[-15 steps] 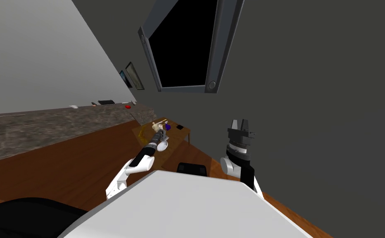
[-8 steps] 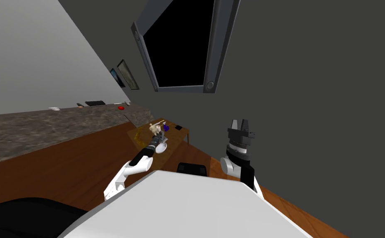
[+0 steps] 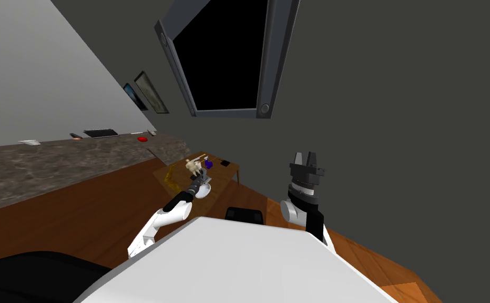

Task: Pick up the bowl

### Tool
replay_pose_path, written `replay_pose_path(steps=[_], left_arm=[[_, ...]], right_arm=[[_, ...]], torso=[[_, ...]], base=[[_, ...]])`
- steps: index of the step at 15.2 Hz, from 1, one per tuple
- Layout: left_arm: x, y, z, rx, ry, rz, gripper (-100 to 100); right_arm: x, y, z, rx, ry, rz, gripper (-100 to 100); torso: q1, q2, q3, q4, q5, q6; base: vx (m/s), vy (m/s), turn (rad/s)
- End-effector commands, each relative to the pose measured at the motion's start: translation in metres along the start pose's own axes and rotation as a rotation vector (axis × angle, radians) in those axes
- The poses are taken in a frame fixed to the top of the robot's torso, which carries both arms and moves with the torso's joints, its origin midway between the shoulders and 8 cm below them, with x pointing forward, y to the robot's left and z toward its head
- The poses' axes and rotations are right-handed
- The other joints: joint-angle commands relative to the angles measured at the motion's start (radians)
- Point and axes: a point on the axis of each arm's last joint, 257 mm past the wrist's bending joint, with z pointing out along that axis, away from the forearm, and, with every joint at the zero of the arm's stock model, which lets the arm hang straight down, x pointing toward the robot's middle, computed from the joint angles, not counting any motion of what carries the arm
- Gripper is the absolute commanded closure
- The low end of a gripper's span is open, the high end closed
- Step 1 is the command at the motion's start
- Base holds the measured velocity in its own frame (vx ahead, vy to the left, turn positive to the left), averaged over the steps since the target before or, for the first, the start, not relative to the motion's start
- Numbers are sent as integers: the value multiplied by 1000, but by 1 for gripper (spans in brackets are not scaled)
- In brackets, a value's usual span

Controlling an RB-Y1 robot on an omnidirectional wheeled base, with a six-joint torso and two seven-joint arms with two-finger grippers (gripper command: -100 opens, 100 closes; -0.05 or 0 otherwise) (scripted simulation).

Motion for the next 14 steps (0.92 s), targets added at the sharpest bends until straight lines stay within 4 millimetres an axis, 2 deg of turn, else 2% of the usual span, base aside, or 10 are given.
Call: replay_pose_path(steps=[1, 2, 3, 4, 5, 6, 9, 10, 13, 14], left_arm=[[-4, 25, 0, -73, -1, -20, -100], [-4, 27, 0, -82, 0, -20, -100], [-7, 45, -1, -133, -2, -37, -100], [-6, 49, -2, -146, 0, -37, -100], [-8, 65, -3, -190, -2, -56, -100], [-7, 70, -4, -208, 1, -56, -100], [-9, 105, -10, -309, 2, -94, -100], [-8, 109, -11, -327, 6, -95, -100], [-8, 140, -20, -420, 10, -134, -100], [-7, 144, -22, -435, 13, -134, -100]], right_arm=[[0, 0, 0, 0, 0, 0, 0], [0, 0, 0, 0, 0, 0, 0], [0, 0, 0, 0, 0, 0, 0], [0, 0, 0, 0, 0, 0, 0], [0, 0, 0, 0, 0, 0, 0], [0, 0, 0, 0, 0, 0, 0], [0, 0, 0, 0, 0, 0, 0], [0, 0, 0, 0, 0, 0, 0], [0, 0, 0, 0, 0, 0, 0], [0, 0, 0, 0, 0, 0, 0]], torso=[[0, 0, 0, 0, 0, 0], [0, 0, 0, 0, 0, 0], [0, 0, 0, 0, 0, 0], [0, 0, 0, 0, 0, 0], [1, 0, 0, 0, 0, 0], [1, 0, 0, 0, 0, 0], [1, 0, 0, 0, 0, 0], [1, -1, 0, 0, 0, 1], [1, -1, 0, 0, 0, 0], [1, -1, -1, 0, 0, 1]], base=[[2, 28, -80], [3, 31, -108], [-3, 36, -155], [-5, 39, -130], [3, 40, -131], [4, 40, -119], [0, 40, -139], [4, 43, -114], [5, 39, -120], [3, 33, -119]])
